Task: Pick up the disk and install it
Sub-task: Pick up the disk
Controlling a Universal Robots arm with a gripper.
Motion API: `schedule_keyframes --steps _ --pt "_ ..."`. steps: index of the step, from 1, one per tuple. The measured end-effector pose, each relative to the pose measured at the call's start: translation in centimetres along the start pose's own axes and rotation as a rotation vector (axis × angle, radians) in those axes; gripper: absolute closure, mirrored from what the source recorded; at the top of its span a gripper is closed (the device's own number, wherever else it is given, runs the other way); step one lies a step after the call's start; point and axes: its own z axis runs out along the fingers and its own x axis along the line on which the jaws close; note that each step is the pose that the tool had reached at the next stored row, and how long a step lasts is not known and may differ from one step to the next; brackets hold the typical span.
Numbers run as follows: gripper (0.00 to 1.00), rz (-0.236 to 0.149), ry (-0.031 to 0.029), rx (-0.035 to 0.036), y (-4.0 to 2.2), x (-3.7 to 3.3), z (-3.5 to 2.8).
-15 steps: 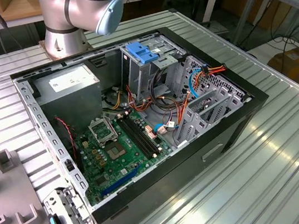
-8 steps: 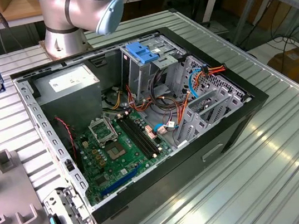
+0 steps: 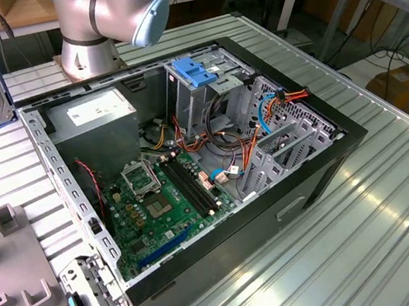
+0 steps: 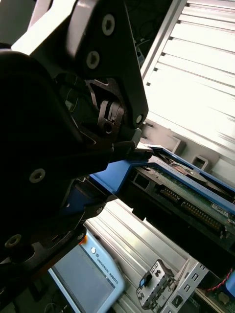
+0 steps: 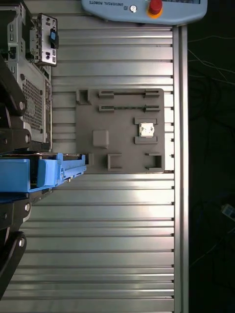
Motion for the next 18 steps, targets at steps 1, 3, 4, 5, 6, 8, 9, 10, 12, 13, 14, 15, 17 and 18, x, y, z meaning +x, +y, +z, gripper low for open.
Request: schedule_keyframes --steps 1,3,4,5,6,8,9,10,12,13,14,15,17,18 --pt "0.63 0.0 0.0 0.0 -0.04 0.0 0.0" --pt "0.63 0.0 -0.0001 0.0001 -0.07 0.0 0.0" --pt "0.63 0.0 0.0 0.0 -0.08 0.0 0.0" --pt "0.63 0.0 0.0 0.0 -0.09 0.0 0.0" --pt "0.63 0.0 0.0 0.0 -0.09 0.0 0.0" --pt "0.63 0.0 0.0 0.0 -0.09 0.0 0.0" --pt "0.63 0.0 0.0 0.0 -0.1 0.0 0.0" --pt "0.63 0.0 0.0 0.0 -0.1 0.0 0.0" --pt "0.63 0.0 0.0 0.0 -0.1 0.0 0.0" --pt "0.63 0.0 0.0 0.0 -0.1 0.0 0.0" --pt "0.63 0.0 0.0 0.0 -0.13 0.0 0.0" --pt "0.63 0.0 0.0 0.0 -0.17 0.0 0.0" --pt "0.63 0.0 -0.0001 0.0 -0.37 0.0 0.0" --pt "0.63 0.0 0.0 0.0001 -0.53 0.0 0.0"
